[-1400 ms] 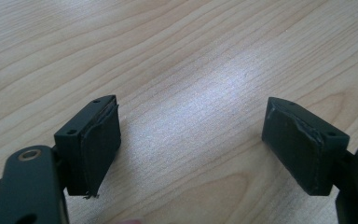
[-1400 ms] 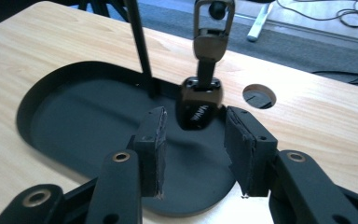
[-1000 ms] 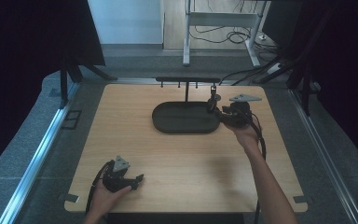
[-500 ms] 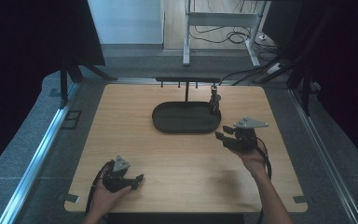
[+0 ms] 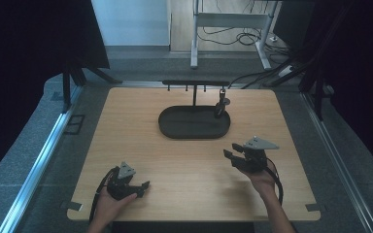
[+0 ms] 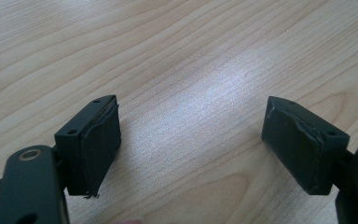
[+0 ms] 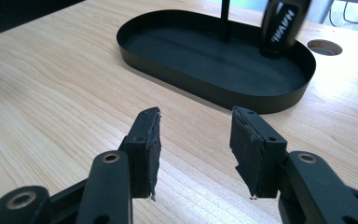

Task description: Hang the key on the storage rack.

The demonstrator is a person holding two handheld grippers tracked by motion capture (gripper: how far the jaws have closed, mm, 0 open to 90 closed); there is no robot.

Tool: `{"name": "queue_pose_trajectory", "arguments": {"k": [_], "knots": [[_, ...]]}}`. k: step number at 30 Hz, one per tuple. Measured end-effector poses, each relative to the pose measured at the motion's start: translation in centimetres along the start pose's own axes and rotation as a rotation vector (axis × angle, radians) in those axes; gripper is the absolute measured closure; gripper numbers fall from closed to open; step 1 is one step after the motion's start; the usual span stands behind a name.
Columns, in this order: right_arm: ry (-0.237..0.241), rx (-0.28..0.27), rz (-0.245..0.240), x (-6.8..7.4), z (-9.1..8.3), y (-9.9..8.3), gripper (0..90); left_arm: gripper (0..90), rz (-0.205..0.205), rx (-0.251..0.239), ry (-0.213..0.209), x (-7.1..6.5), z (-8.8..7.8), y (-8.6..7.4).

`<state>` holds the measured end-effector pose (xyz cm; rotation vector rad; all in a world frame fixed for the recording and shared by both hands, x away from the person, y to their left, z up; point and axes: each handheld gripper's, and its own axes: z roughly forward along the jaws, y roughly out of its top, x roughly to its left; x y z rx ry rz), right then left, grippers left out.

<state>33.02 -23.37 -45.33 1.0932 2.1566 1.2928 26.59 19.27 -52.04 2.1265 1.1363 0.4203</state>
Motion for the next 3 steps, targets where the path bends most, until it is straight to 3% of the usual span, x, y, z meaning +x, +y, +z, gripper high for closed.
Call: {"name": "queue_pose_trajectory", "arguments": {"k": [3], "knots": [[-0.008, -0.01, 0.014, 0.05, -0.15, -0.71, 49.0, 19.8, 0.0, 0.0, 0.0, 0.0, 0.0, 0.0]]}}
